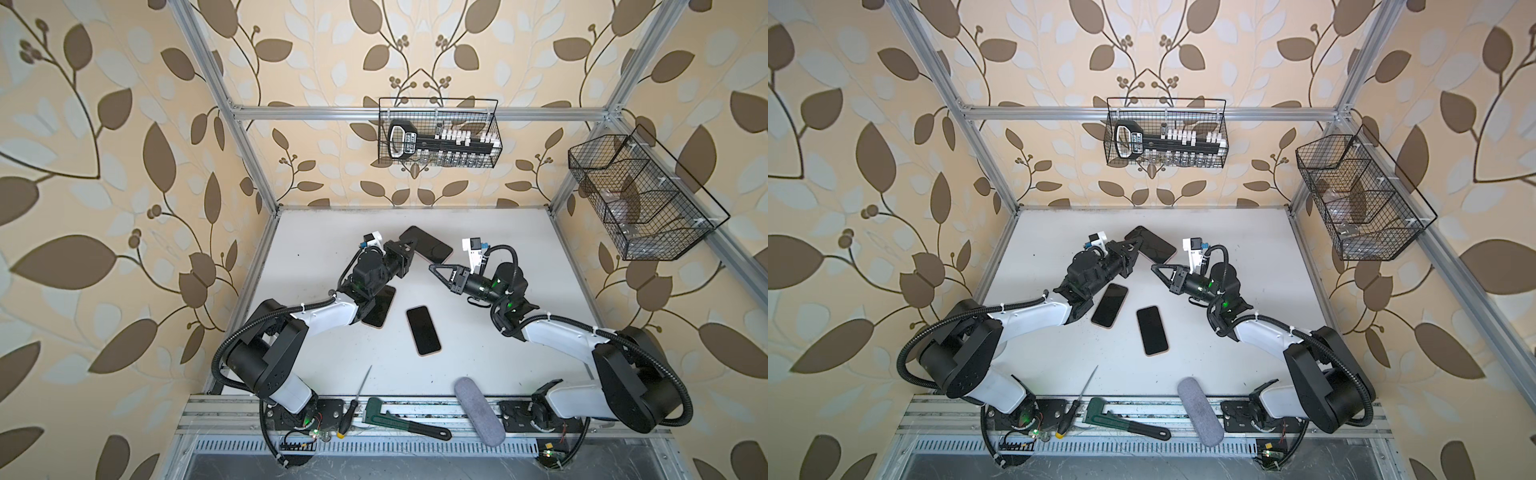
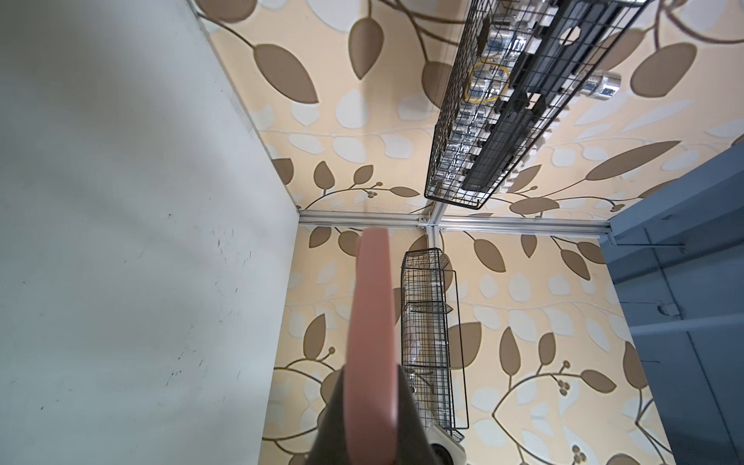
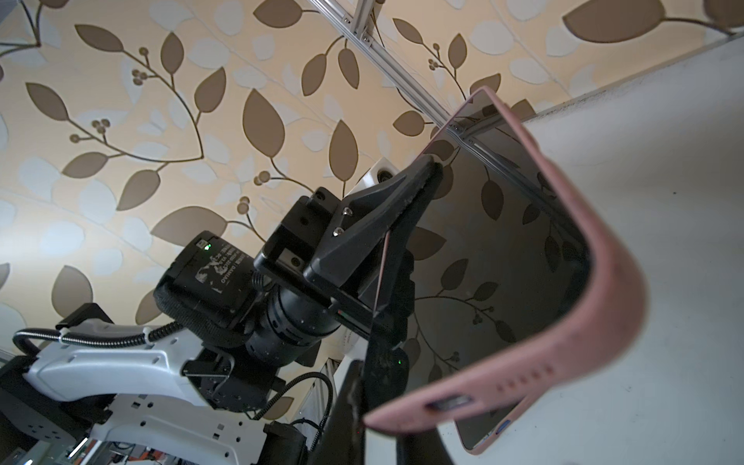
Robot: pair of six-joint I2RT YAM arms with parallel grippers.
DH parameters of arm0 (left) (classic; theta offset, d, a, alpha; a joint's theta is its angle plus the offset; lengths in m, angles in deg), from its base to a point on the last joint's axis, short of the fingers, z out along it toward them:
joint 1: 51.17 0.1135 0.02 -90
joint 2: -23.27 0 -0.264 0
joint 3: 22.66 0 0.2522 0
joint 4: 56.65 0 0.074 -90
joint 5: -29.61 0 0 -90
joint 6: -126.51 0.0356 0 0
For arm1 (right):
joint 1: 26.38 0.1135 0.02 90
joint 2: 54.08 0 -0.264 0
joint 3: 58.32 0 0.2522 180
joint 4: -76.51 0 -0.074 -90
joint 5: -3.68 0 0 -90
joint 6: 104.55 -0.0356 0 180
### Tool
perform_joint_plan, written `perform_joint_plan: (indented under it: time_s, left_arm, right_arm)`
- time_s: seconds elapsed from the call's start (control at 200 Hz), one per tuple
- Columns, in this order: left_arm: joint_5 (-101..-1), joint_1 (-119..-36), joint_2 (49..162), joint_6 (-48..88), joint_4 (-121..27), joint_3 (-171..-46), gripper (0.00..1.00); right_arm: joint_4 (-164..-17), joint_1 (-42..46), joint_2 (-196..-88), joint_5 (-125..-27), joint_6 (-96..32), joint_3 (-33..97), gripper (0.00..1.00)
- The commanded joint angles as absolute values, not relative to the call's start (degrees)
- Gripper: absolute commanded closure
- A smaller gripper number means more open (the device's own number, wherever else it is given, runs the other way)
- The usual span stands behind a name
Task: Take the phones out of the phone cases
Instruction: 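Lift the phone upright with the left gripper while the right gripper releases and withdraws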
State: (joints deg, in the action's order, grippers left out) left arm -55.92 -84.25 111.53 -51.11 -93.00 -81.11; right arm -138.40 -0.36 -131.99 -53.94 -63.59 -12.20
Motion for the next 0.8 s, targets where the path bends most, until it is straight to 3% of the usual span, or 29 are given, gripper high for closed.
perform_joint_plan:
  time_s: [0.0, 0.37, 0.515, 0.634, 0.794]
  left_arm:
    - [-57.65, -83.57, 106.56, -52.81, -94.07, -82.41, 1.0]
    - [-54.77, -83.71, 106.15, -53.41, -91.58, -84.76, 1.0]
    - [-54.68, -83.52, 106.12, -50.8, -92.26, -84.8, 1.0]
    - [-50.12, -82.06, 106.14, -45.69, -87.71, -87.54, 1.0]
    - [-45.41, -79.46, 103.33, -38.0, -79.68, -90.57, 1.0]
  right_arm:
    - [-133.83, -1.92, -130.63, -56.12, -53.91, -14.17, 0.92]
    - [-134.08, -4.33, -130.11, -54.88, -52.12, -15.56, 0.93]
    - [-130.22, -5.06, -129.21, -52.16, -50.55, -14.23, 0.87]
    - [-122.45, -6.54, -127.39, -48.82, -46.64, -11.83, 0.79]
    - [-111.66, -9.43, -123.76, -45.71, -41.38, -8.92, 0.46]
